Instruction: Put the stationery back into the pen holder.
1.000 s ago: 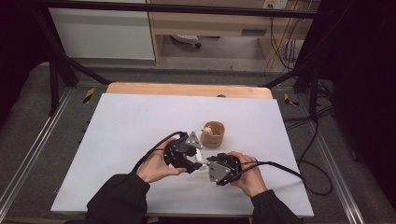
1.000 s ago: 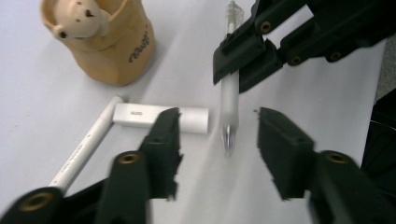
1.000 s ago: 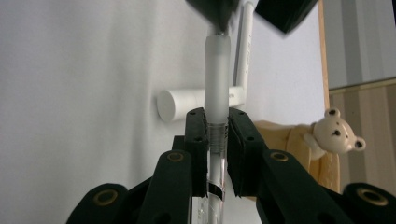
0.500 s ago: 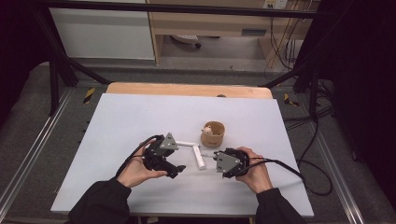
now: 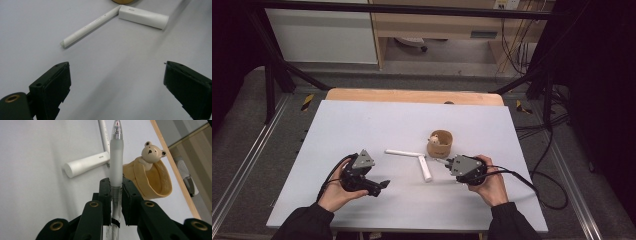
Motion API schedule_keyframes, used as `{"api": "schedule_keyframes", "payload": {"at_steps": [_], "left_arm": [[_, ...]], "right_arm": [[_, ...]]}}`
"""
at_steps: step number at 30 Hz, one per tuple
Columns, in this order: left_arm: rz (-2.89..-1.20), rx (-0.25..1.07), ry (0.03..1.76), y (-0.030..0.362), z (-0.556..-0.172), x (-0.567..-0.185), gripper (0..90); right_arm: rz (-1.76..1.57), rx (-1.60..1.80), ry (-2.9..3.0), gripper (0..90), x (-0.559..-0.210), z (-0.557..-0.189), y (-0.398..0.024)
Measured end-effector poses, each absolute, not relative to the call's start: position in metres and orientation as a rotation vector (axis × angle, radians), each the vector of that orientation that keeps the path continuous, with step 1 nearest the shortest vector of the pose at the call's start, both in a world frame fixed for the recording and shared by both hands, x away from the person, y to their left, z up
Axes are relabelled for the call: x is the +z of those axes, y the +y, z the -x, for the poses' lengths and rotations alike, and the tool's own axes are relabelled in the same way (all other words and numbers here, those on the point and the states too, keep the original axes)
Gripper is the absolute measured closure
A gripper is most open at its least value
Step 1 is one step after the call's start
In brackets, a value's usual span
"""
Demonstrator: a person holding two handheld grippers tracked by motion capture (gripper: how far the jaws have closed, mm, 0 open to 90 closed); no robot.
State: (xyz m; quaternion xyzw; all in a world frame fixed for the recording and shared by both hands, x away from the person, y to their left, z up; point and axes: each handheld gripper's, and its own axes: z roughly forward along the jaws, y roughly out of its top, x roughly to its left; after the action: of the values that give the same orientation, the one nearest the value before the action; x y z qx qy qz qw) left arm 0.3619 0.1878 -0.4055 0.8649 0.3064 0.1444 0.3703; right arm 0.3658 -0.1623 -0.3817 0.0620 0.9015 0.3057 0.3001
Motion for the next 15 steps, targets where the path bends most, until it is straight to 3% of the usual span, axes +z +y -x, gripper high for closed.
{"api": "schedule_keyframes", "payload": {"at_steps": [15], "left_arm": [[-2.131, 0.395, 0.895, 0.236, -0.348, -0.422, 7.5]], "right_arm": [[-0.504, 1.019, 2.359, 79.6, -0.368, -0.374, -0.166]]}}
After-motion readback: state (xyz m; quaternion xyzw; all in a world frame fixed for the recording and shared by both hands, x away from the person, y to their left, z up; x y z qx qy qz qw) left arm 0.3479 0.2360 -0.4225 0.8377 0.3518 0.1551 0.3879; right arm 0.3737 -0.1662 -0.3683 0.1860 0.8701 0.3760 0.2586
